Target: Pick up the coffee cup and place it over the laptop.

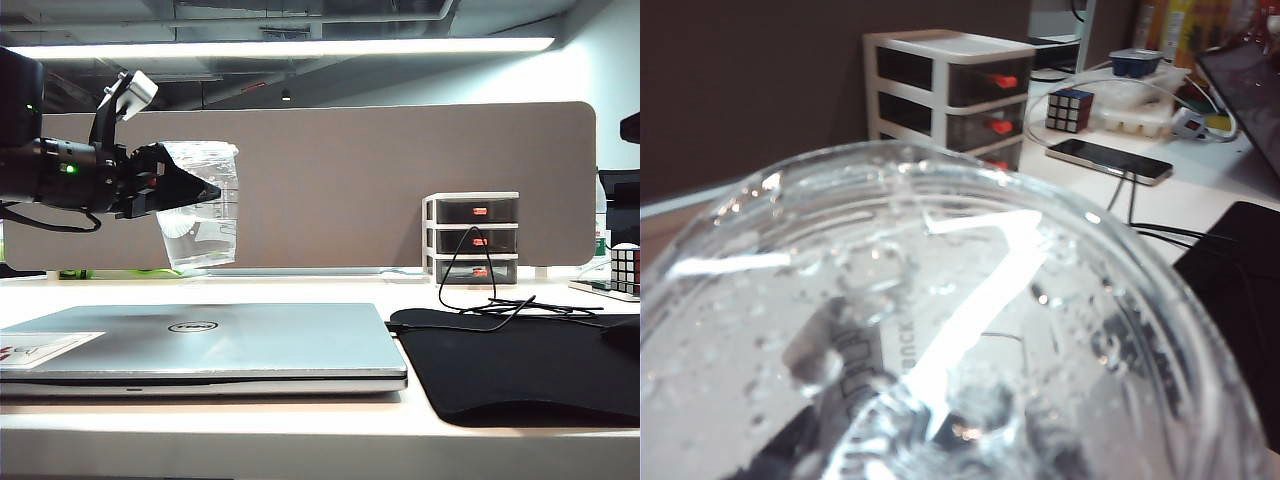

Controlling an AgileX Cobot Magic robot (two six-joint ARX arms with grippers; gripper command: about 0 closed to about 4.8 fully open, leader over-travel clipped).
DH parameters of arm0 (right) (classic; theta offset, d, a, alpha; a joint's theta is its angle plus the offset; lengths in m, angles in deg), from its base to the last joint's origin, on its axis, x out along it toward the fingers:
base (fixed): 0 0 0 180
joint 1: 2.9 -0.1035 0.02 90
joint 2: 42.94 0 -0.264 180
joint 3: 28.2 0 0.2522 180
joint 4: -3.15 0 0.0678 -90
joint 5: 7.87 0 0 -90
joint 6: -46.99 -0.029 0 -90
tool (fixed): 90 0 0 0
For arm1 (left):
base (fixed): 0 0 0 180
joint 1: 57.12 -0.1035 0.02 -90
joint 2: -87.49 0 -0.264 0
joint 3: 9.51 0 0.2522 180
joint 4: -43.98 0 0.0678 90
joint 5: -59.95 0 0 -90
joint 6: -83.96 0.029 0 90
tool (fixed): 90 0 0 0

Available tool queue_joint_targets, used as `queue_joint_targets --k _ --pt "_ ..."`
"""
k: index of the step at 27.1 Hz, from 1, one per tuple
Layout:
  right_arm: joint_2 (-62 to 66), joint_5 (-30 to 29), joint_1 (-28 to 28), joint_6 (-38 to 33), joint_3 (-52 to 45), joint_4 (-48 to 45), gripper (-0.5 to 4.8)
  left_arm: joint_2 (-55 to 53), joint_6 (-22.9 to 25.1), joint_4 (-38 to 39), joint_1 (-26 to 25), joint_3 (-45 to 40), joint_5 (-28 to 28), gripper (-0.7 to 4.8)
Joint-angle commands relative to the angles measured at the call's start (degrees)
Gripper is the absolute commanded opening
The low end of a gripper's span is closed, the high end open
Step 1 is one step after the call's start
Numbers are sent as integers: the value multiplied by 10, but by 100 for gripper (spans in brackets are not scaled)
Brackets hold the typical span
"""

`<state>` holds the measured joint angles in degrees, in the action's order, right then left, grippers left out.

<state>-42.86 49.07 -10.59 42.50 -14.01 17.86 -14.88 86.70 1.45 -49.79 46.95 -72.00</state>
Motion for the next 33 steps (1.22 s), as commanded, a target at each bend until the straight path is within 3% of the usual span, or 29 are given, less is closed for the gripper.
queue_joint_targets --k 1,8,19,20,24,33 --pt "-1 -2 0 2 -3 -9 -6 27 0 -16 10 -27 13 250" --pt "-1 -3 0 2 -3 -12 -6 71 2 -19 27 -116 57 251" --pt "-1 -16 0 2 -3 -12 -6 74 -13 -153 27 -232 75 251" --pt "-1 -16 0 2 -3 -12 -6 74 -13 -153 27 -233 75 260" --pt "-1 -16 0 2 -3 -12 -6 74 -13 -156 27 -233 75 408" --pt "-1 -16 0 2 -3 -12 -6 74 -15 -162 27 -233 70 415"
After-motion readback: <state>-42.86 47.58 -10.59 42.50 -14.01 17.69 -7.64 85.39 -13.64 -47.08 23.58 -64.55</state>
